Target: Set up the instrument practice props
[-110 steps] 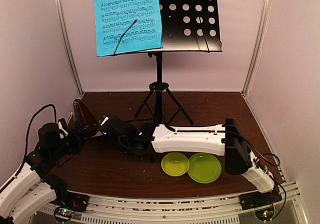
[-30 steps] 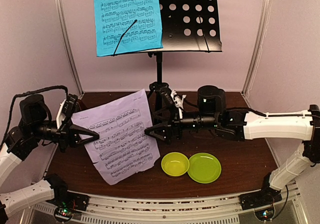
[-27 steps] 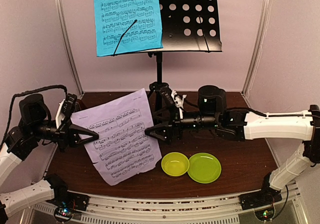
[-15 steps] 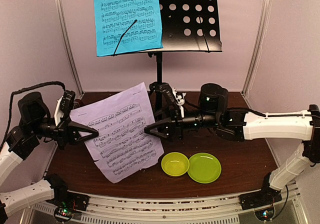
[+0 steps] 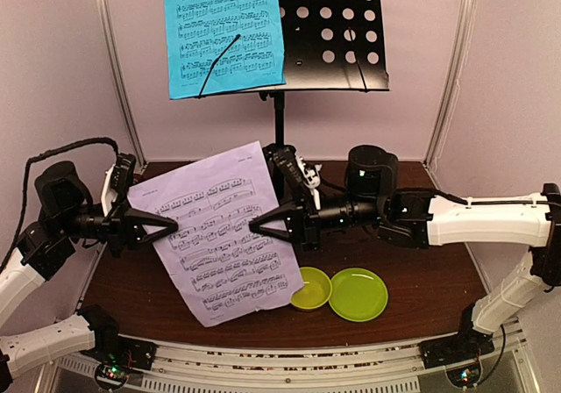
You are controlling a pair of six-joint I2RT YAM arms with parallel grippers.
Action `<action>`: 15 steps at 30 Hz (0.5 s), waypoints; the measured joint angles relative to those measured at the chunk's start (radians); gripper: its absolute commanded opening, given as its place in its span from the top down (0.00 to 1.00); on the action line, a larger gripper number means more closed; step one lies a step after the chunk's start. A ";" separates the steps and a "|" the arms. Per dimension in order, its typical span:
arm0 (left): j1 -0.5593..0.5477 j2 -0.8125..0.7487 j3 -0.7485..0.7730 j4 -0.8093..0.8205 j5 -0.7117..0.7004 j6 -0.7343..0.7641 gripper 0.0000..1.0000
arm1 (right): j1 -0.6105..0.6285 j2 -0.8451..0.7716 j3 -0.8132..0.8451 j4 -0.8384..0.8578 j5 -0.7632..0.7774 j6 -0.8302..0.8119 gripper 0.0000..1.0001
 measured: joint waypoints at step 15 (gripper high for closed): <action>-0.040 -0.020 -0.231 0.518 -0.196 -0.301 0.53 | -0.027 -0.150 -0.026 0.115 0.040 0.083 1.00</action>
